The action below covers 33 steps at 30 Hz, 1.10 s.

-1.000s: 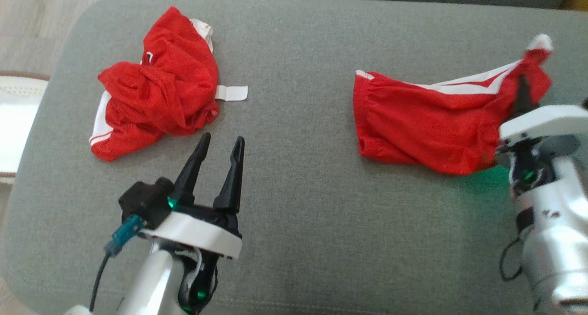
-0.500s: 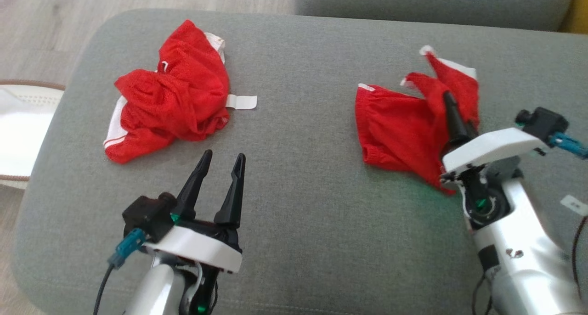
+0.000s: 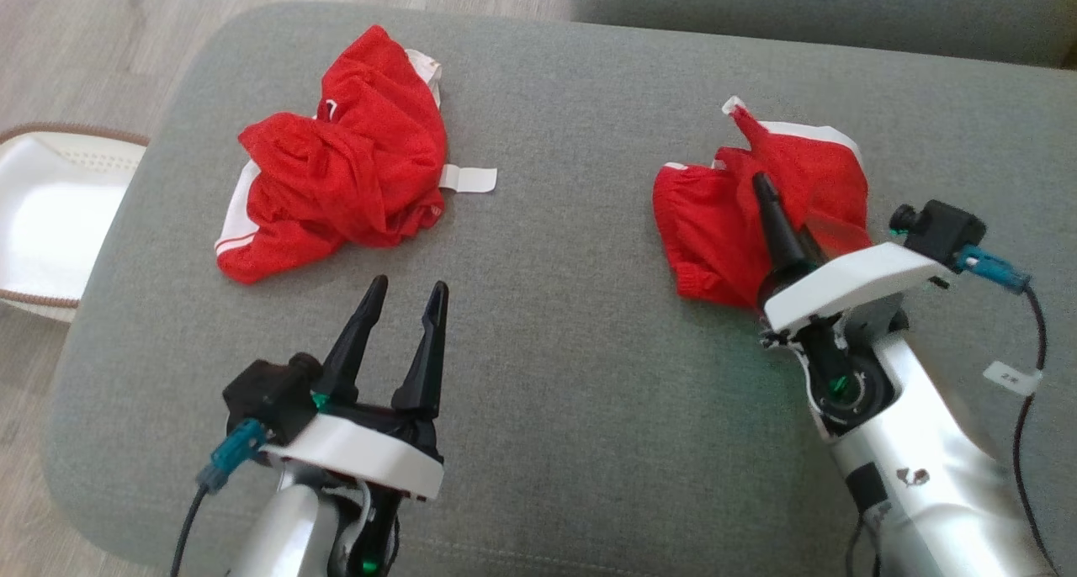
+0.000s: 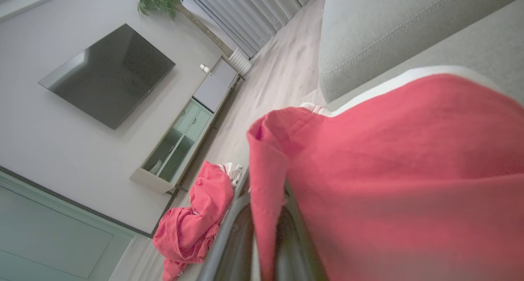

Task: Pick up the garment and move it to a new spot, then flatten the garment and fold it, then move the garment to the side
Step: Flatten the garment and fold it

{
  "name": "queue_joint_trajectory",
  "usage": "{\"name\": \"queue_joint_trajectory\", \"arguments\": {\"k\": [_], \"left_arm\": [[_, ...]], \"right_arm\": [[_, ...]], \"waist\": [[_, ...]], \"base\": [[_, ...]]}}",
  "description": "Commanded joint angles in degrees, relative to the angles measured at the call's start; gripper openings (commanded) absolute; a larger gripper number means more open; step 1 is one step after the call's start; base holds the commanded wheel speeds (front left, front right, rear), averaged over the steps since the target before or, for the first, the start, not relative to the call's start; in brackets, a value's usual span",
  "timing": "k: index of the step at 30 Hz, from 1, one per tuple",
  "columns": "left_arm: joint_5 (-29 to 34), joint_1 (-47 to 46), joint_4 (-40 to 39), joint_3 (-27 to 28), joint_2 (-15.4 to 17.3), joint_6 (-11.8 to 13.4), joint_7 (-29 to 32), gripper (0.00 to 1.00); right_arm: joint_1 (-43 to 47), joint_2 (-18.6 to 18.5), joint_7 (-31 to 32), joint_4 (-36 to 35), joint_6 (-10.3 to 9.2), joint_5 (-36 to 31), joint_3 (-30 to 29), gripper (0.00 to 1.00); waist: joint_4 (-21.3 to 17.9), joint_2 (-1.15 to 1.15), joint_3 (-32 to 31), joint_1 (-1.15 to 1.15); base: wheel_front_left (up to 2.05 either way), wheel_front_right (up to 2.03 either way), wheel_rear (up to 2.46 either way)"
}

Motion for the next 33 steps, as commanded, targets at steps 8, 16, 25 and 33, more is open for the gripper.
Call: {"name": "queue_joint_trajectory", "arguments": {"k": [8,16,25,33], "left_arm": [[-0.8,-1.3,-2.0,1.1,0.3,0.4,-0.3,1.00],[-1.4,-2.2,-1.7,0.2,0.3,0.7,-0.3,1.00],[-1.3,-2.0,-1.2,1.3,0.3,1.1,-0.3,1.00],[-1.0,-1.4,-1.6,2.4,0.3,1.2,-0.3,1.00]], "right_arm": [[-2.3,-0.3,-2.1,3.9,-0.04,-2.0,7.7,0.00],[-4.7,-0.5,-3.3,12.6,-0.04,-3.9,14.0,1.00],[-6.0,-0.1,-3.0,17.1,-0.04,-2.9,18.5,1.00],[-5.6,-2.2,-5.6,10.6,-0.04,-0.8,20.2,1.00]], "waist": [[0.4,0.00,1.4,0.00],[1.1,0.00,2.1,0.00],[-0.3,0.00,1.1,0.00],[-4.2,0.00,-1.5,0.00]], "base": [[0.00,0.00,0.00],[0.00,0.00,0.00],[0.00,0.00,0.00],[0.00,0.00,0.00]]}}
